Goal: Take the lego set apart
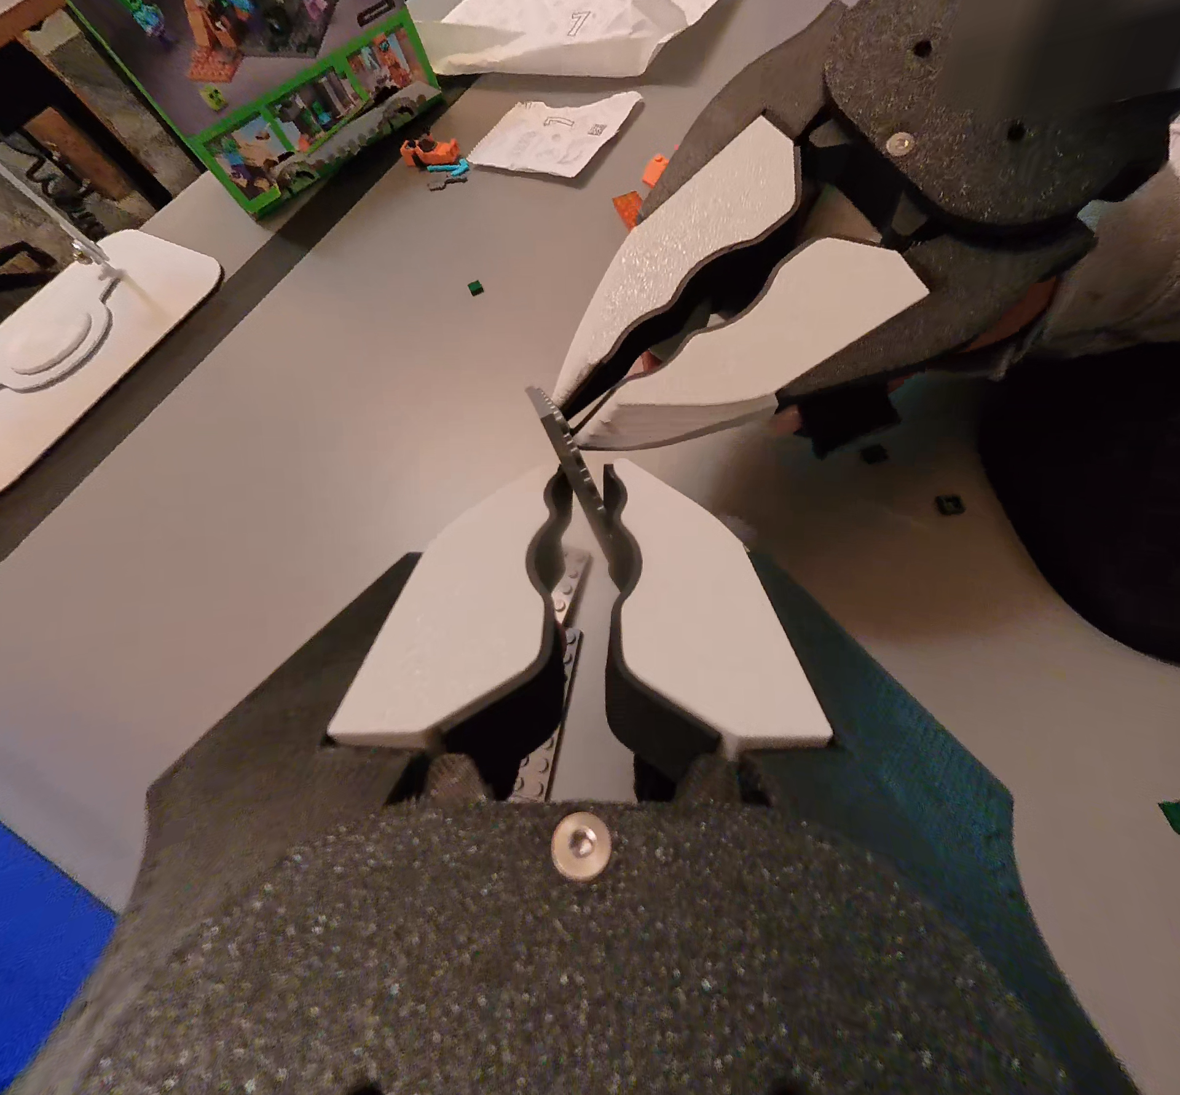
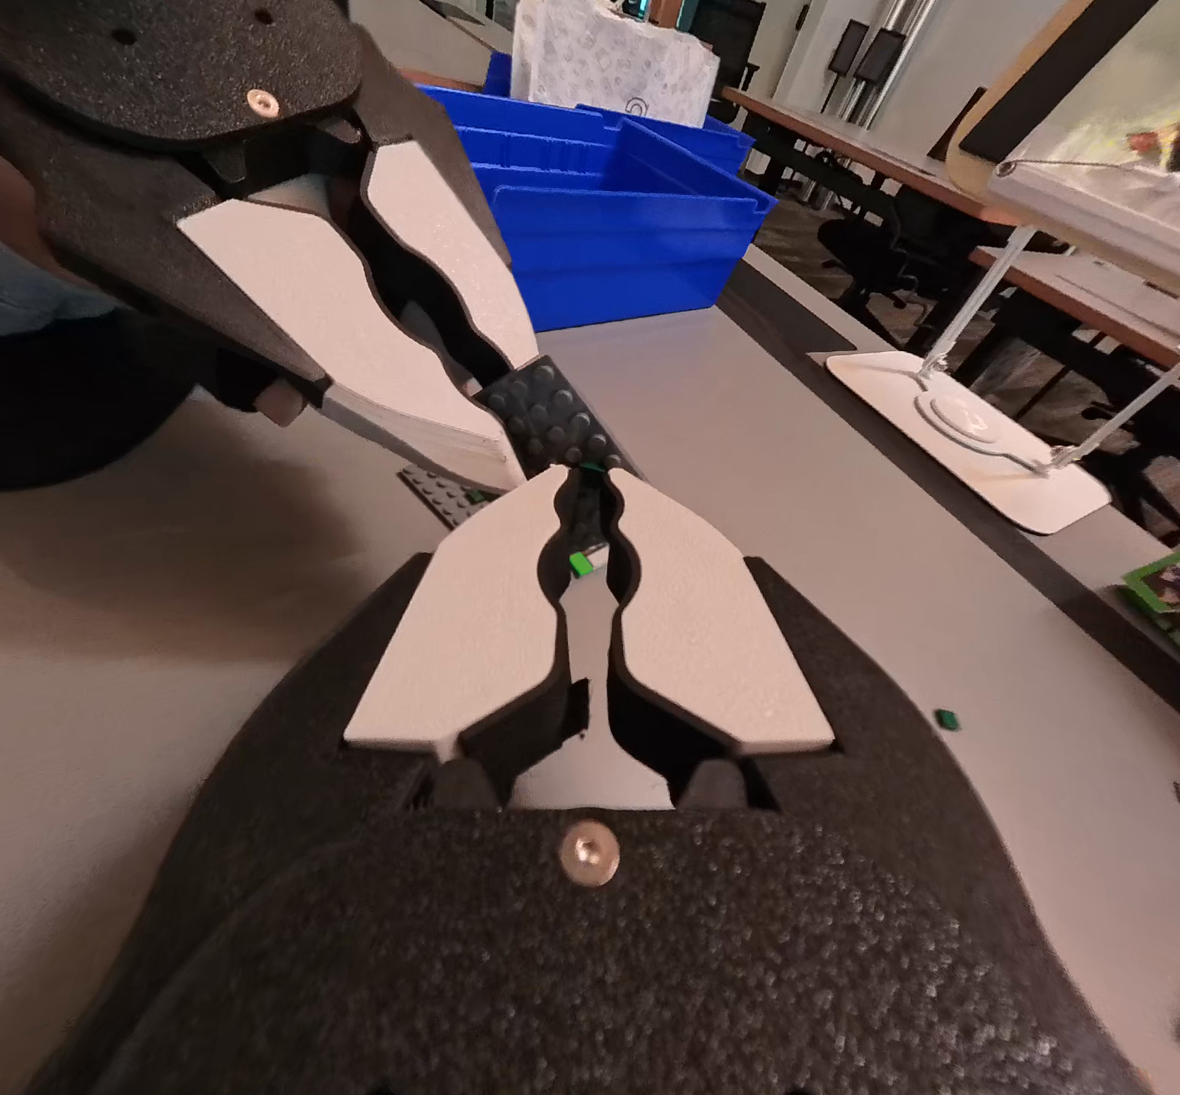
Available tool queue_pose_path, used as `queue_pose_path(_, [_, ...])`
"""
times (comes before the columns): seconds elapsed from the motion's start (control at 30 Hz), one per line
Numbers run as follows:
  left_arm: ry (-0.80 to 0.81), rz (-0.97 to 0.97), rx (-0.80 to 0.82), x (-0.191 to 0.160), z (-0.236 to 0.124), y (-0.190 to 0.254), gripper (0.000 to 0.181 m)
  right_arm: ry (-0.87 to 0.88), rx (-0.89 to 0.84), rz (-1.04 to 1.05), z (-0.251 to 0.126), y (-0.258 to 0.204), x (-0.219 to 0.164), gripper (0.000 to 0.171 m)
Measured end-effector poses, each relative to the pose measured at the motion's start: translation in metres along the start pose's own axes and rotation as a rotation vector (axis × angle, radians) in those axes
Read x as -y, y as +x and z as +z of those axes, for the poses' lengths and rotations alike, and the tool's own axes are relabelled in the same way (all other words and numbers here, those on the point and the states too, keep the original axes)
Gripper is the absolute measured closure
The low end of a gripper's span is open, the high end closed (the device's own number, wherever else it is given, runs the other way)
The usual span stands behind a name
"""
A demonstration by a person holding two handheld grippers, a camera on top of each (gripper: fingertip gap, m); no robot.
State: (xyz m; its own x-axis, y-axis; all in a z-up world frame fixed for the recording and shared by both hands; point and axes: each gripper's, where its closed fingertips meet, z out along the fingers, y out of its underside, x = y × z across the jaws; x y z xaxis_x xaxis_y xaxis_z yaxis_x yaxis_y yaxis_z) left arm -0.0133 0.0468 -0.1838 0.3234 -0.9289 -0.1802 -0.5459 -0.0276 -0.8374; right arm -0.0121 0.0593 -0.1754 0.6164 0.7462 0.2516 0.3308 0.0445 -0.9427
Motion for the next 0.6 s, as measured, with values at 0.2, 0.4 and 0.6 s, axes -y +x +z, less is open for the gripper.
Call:
queue_pose_path(0.2, [-0.081, -0.181, -0.119, -0.01, 0.008, -0.002, 0.172, -0.072, -0.026, -0.093, 0.004, 0.004, -0.012, 0.171])
queue_pose_path(0.4, [-0.066, -0.453, -0.224, -0.016, 0.014, -0.01, 0.175, -0.135, 0.003, -0.167, 0.007, 0.0, -0.018, 0.171])
queue_pose_path(0.6, [0.073, -0.832, -0.364, -0.012, 0.009, -0.029, 0.176, -0.202, 0.002, -0.095, -0.001, 0.013, -0.028, 0.171])
